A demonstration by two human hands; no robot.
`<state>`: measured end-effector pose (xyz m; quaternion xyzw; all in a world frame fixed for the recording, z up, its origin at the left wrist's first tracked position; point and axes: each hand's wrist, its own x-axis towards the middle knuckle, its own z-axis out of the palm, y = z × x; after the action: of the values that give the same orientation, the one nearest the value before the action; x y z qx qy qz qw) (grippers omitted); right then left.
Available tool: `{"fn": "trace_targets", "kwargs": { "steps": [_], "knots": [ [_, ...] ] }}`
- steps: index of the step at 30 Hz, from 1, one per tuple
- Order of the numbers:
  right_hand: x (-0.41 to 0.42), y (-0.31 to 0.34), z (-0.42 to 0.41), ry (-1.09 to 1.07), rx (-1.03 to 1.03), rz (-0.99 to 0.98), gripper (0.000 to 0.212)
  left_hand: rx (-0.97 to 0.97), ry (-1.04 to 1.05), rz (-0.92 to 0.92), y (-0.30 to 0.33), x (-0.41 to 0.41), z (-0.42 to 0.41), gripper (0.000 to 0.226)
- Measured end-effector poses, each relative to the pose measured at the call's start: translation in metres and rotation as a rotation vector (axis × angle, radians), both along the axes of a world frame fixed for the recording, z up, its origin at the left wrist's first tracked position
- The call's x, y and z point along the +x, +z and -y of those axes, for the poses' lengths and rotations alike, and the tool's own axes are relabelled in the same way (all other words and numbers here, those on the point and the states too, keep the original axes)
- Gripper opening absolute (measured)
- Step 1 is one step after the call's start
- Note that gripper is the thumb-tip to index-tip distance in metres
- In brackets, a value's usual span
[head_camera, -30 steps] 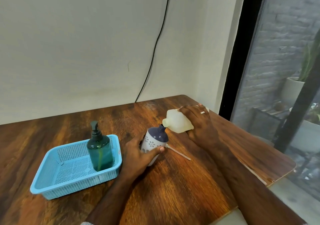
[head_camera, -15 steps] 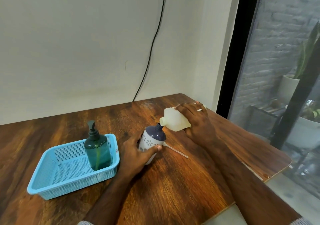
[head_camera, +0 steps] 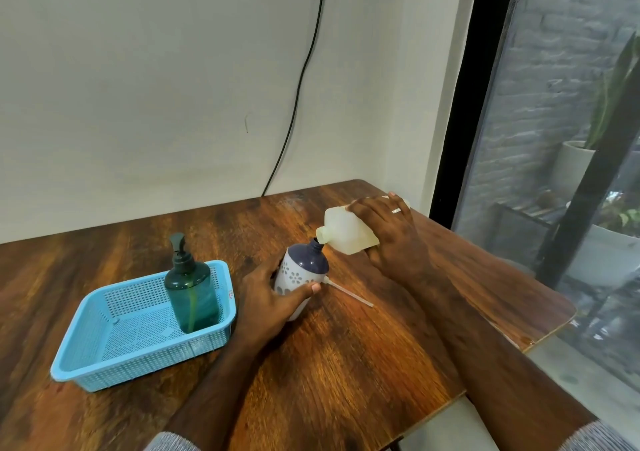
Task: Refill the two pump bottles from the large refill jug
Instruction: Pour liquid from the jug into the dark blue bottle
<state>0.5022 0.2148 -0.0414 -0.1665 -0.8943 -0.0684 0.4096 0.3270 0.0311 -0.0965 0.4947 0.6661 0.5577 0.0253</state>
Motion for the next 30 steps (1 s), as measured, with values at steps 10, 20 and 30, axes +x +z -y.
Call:
{"fn": "trace_targets", "kwargs": {
  "steps": [10, 20, 30],
  "knots": [
    [0.0012, 0.0001, 0.0028, 0.010, 0.029, -0.026, 0.067, 0.009, -0.005, 0.000, -0.0011, -0.0013, -0.0004, 0.076],
    [0.0044, 0.0012, 0.0023, 0.009, 0.072, -0.015, 0.066, 0.028, -0.027, -0.008, 0.0024, 0.0017, 0.0024, 0.069],
    [0.0033, 0.0020, 0.0015, -0.004, 0.039, 0.025, 0.059, 0.043, -0.037, -0.012, 0.0022, 0.0001, 0.0020, 0.072]
  ]
}}
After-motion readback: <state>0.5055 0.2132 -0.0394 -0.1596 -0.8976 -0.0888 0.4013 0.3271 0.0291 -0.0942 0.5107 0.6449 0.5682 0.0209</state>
